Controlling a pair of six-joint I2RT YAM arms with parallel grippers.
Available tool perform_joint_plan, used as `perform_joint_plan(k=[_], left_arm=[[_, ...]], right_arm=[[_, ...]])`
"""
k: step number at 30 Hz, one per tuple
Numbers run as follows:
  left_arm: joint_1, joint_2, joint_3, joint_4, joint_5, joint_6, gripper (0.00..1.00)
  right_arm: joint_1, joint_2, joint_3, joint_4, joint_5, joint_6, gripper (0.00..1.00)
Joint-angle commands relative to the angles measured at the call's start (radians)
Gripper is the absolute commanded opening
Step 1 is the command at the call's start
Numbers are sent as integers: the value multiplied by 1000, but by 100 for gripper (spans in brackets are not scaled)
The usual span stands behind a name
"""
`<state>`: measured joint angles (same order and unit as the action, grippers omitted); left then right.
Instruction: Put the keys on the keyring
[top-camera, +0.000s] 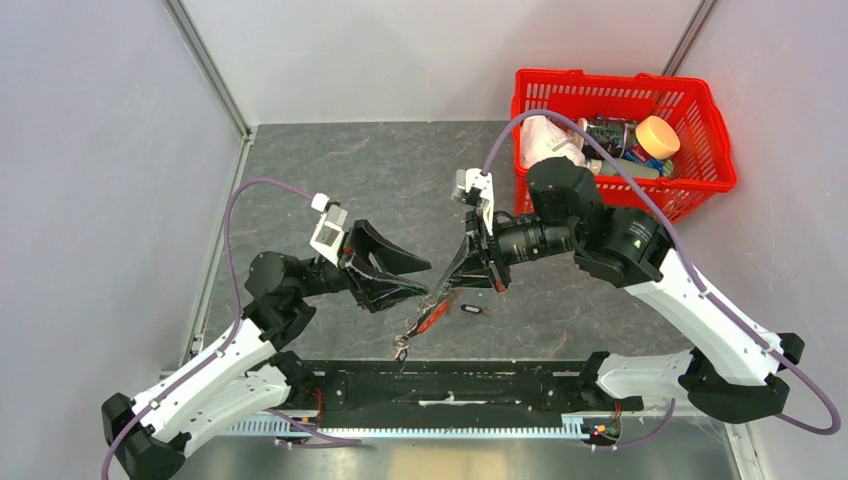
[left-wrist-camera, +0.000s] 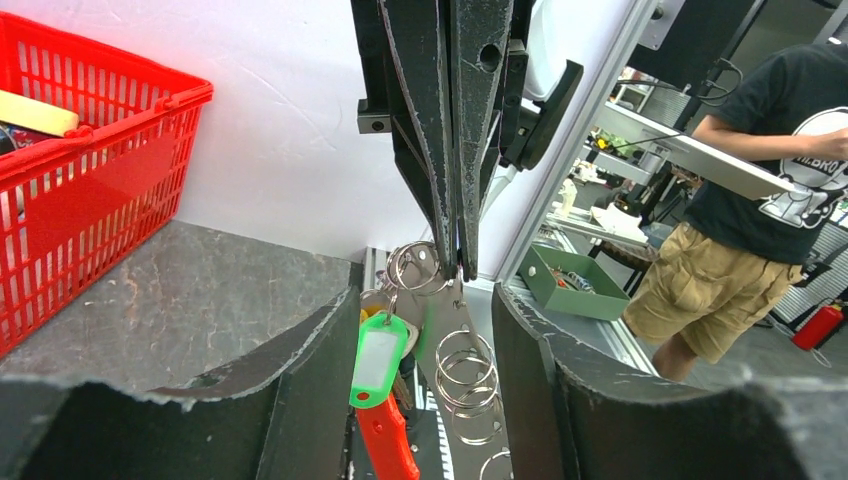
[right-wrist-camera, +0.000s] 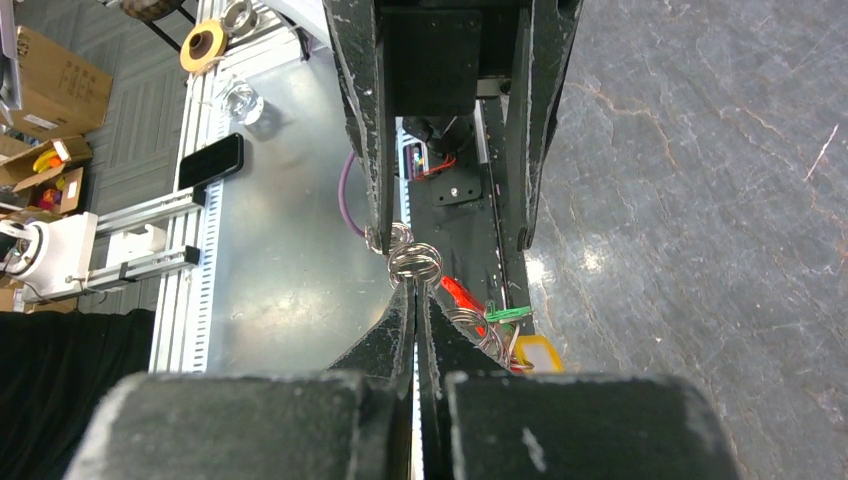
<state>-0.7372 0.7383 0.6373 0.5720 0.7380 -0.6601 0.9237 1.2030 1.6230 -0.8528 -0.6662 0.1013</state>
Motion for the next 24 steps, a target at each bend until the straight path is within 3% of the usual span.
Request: perform_joint_plan(k=[1,24], left_arm=[[-4,20,2,104,42,-65,56],[-11,55,15,210,105,-154,51]], right_arm=[[1,-28,42,98,-17,29,0],[1,5,55,159,39,46,0]])
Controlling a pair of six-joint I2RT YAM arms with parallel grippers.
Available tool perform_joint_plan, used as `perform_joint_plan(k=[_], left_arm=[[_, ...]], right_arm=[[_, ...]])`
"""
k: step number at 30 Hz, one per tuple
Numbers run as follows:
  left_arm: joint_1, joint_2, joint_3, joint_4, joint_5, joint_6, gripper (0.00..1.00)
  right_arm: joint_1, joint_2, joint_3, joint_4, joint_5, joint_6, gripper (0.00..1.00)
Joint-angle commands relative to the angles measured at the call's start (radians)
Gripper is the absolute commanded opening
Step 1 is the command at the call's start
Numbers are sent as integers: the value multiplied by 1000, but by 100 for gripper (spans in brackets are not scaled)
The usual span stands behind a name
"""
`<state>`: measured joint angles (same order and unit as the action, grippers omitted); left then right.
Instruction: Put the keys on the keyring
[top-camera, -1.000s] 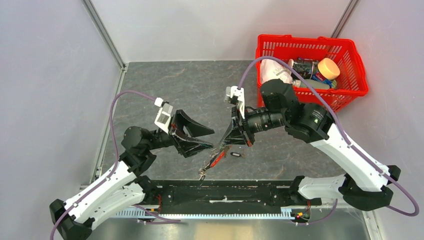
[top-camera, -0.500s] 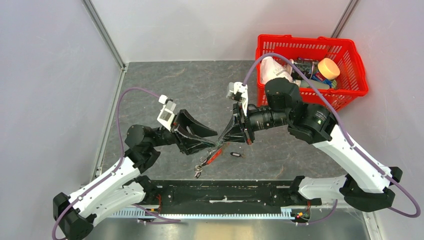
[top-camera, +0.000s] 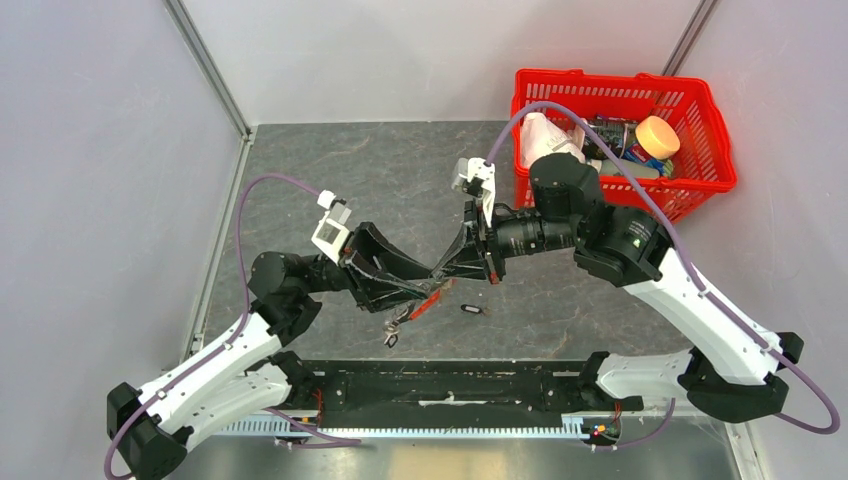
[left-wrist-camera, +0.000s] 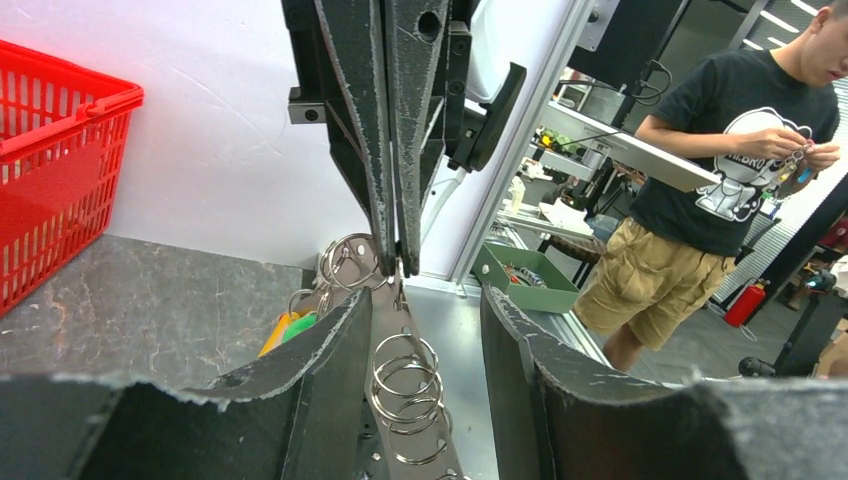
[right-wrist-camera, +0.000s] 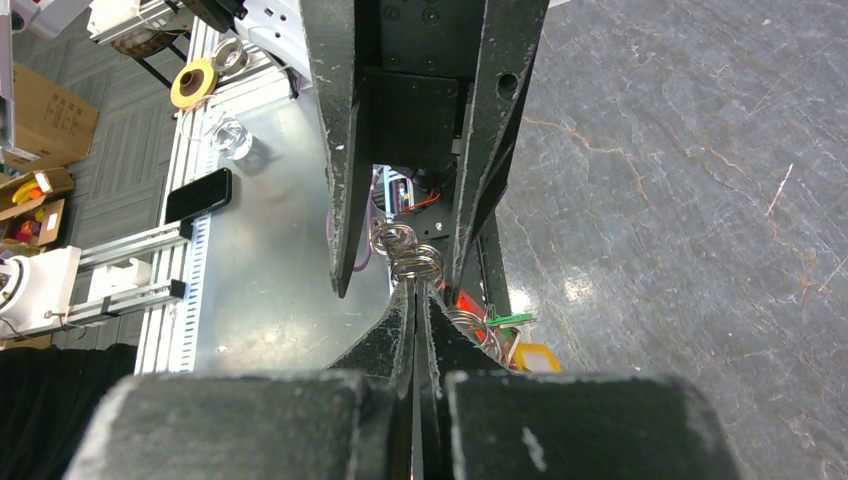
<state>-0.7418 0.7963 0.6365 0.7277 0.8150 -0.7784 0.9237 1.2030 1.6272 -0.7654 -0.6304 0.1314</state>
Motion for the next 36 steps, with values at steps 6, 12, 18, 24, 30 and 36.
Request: perform_joint_plan(k=[6,12,18,24,30,36], left_arm=[[-10,-5,19,64,44,-44,45],[-11,-8,19,65,50,-42,34],[-11,-8,20,65,50,-42,19],[-11,-6,28,66,46,-44,10],[-14,-6,33,98,52,-62,2],[-21,-17,29,103,47,-68,2]], right_arm=[[1,11,42,85,-4,23,0],[1,9,38,101,-28,34,0],[2,8,33,104,-40,37,0],[1,4,19,106,-59,37,0],[1,-6,-13,101,-80,25,0],[1,-25,-65,94,-82,14,0]])
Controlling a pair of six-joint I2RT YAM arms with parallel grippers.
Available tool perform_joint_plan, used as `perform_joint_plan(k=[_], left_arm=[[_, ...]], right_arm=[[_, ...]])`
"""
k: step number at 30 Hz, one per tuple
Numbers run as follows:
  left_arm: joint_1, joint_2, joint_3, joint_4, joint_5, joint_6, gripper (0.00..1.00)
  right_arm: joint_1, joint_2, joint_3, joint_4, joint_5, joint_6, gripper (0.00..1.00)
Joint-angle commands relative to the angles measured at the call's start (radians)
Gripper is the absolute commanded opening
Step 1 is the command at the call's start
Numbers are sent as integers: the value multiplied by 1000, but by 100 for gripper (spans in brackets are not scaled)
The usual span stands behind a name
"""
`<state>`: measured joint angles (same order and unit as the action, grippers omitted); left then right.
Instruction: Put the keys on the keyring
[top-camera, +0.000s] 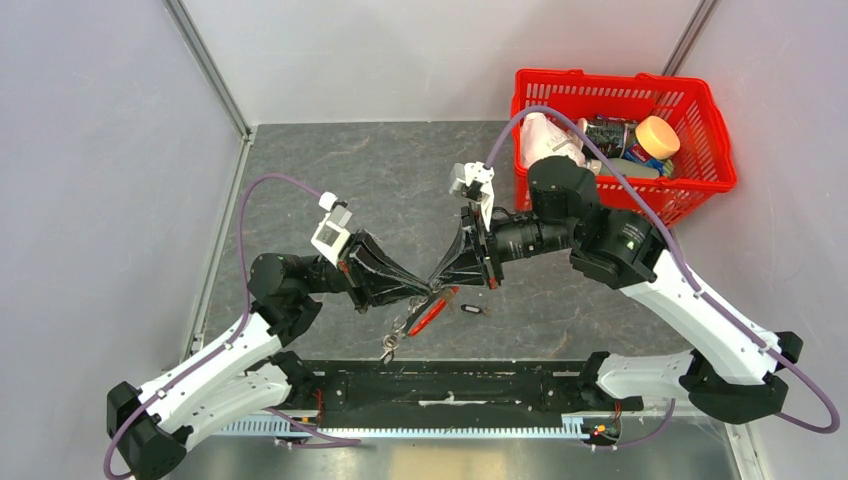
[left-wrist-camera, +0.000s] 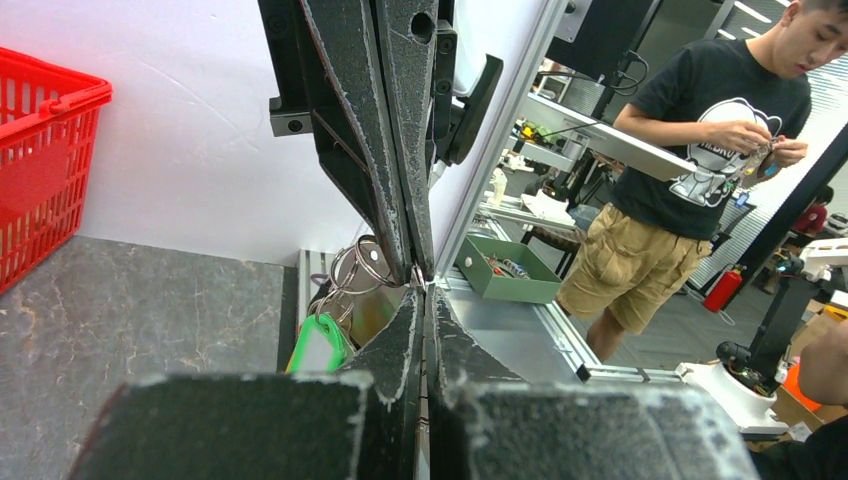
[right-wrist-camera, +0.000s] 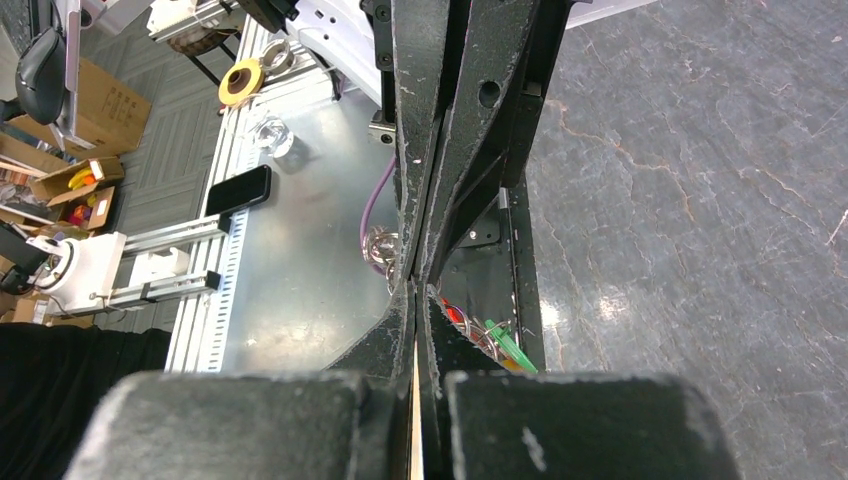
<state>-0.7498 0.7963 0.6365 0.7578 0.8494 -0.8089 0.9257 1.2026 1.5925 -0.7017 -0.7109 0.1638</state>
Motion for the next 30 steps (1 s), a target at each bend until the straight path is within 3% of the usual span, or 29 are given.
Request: perform_joint_plan(k=[1,6,12,14,19,30], left_arm=[[-12,-18,30,65,11,-34,2],[-17,-31,33,10,3,2,2],[-19,-28,35,-17,-6,24,2],[-19,-24,38,-17,-7,25,2],[-20,-19,42,-27,-13,34,2],[-20,-36,57,-90,-19,65,2]], right_arm=[[-1,-32,-35,30,3,-19,0],[-1,-74,-45,27,16,-14,5],[-1,-117,-49,28,37,-3,29],[-1,-124,-51,28,37,-1,30],[0,-141,-55,27,54,5,47],[-1,-230,-170,-19,287,45,56]])
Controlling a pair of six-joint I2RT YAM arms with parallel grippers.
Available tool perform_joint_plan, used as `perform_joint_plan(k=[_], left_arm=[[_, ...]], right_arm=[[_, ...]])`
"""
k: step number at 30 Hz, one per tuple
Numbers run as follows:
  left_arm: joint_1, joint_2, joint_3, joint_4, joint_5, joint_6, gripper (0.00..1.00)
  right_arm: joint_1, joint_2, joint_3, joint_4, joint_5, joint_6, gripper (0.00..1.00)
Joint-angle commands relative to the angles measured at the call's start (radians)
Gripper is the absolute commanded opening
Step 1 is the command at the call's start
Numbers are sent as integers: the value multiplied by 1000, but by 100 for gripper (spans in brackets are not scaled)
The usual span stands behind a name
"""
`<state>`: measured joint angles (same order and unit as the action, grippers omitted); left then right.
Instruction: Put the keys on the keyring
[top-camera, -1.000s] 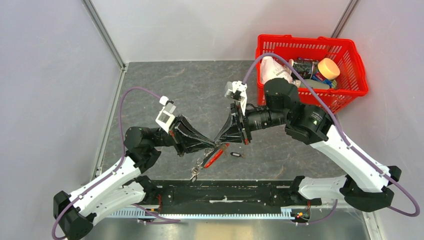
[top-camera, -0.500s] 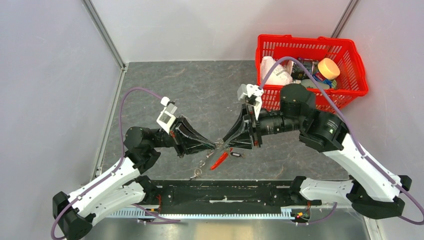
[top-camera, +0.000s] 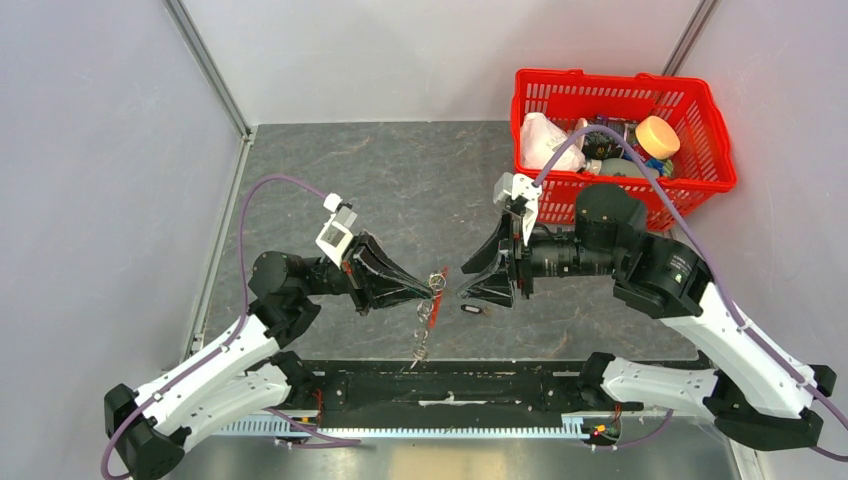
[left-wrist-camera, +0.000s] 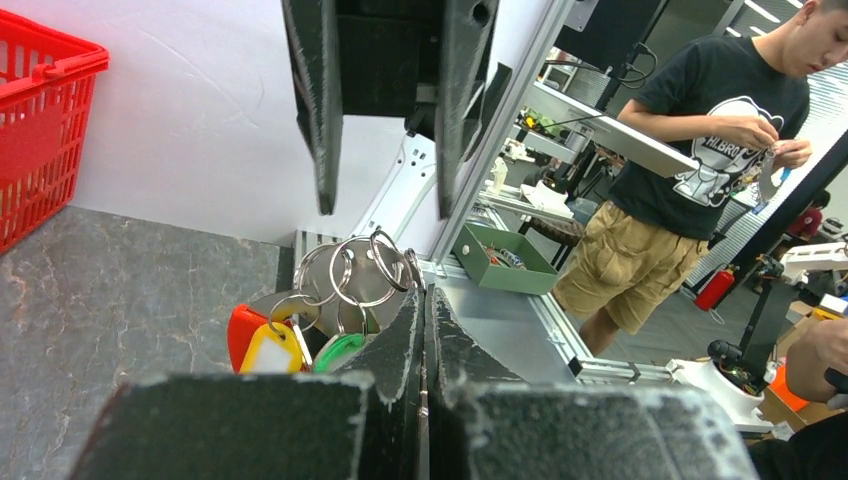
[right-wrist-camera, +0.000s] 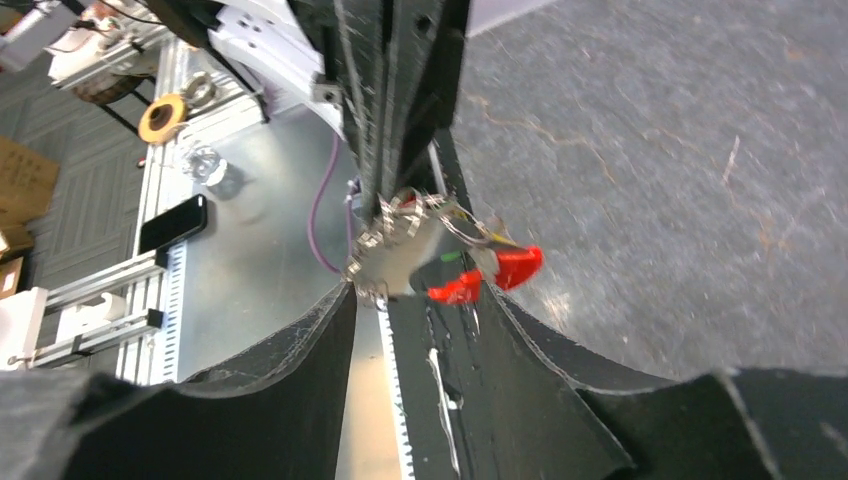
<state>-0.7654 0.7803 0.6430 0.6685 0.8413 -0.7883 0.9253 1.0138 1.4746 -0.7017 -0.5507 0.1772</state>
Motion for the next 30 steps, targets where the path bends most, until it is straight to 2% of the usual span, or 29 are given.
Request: perform_joint_plan(k=[1,14,24,30], left_arm=[[-4,-21,51,-4,-11,47,2],[-5,-69,70,-74,5,88,2],[-5,-107,76,-116,9,120,2],[-5,-116,70,-121,13,128,2]], right_arm=[[-1,-53,-71,-24,152,35,56],[0,-90,-347,-62,382,190,58],[-2,29,-514,-70,582,310,55],[-2,133,-585,-19,624,345,52]])
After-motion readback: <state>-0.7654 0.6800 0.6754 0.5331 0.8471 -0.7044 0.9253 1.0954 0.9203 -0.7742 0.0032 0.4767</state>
